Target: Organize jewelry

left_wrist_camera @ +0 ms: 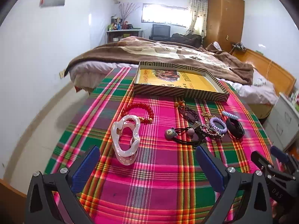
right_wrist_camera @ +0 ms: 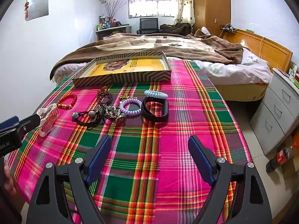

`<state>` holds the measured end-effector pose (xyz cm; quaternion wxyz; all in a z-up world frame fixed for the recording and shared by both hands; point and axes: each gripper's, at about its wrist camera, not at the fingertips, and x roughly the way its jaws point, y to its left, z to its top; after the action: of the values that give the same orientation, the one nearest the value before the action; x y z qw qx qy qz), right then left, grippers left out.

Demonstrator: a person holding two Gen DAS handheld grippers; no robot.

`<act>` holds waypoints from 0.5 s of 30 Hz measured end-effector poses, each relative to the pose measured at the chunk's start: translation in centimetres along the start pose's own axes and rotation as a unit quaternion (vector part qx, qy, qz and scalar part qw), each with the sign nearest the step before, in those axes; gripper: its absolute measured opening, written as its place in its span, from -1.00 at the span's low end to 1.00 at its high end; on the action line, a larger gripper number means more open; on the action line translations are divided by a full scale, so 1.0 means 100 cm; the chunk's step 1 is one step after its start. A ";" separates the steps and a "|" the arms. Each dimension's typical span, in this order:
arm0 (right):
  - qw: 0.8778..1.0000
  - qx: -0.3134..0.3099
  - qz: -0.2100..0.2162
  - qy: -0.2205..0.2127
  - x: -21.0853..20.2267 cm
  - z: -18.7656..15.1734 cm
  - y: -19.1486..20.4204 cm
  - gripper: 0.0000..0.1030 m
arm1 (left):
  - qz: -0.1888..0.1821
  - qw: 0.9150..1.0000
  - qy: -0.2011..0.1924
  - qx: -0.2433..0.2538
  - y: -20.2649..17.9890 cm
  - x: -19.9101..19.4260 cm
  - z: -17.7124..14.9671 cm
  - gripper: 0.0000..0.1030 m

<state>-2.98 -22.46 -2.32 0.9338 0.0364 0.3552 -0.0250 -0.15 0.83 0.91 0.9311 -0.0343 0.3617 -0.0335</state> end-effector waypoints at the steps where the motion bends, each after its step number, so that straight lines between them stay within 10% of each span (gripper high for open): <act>1: 1.000 0.000 0.000 0.000 0.000 0.000 0.000 0.63 | -0.006 1.000 -0.001 -0.005 0.001 0.000 -0.001 1.00; 15: 1.000 0.000 0.003 -0.002 0.000 0.000 0.001 0.63 | 0.040 0.999 -0.018 0.021 -0.004 -0.007 0.003 1.00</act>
<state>-2.97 -22.40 -2.32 0.9344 0.0369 0.3535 -0.0226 -0.41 0.55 1.64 0.9384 -0.0008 0.3454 -0.0033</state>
